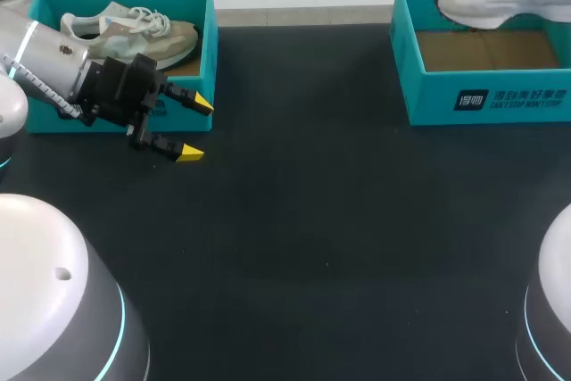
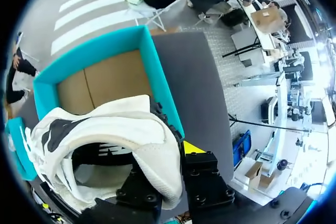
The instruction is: Take the shoe out of the shoebox, open the shoe tongue, remove and reinsert the insole, then place the shoe into the shoebox
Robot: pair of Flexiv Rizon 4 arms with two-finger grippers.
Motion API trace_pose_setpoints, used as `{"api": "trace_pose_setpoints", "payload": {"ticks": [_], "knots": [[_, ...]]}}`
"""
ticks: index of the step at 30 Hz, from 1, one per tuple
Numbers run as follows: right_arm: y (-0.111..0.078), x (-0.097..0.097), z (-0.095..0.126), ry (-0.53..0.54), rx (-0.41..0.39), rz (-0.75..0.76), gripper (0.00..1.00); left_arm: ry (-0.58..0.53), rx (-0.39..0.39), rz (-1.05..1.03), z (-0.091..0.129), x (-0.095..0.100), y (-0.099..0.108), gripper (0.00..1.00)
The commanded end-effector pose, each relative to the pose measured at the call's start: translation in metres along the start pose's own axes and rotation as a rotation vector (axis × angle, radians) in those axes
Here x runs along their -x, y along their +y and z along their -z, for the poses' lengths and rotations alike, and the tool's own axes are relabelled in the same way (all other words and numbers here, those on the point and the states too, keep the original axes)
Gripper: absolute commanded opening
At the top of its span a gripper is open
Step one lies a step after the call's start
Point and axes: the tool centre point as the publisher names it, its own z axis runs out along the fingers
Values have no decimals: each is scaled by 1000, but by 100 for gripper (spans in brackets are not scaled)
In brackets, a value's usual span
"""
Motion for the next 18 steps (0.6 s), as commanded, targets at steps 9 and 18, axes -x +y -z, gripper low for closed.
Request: {"api": "trace_pose_setpoints", "payload": {"ticks": [9, 18], "knots": [[-1, -2, -13, -10, 44, 4, 0, 2, 3, 0, -1, 0, 0, 100], [24, -7, -35, -34, 82, -1, 0, 2, 3, 0, -1, 0, 0, 100]]}}
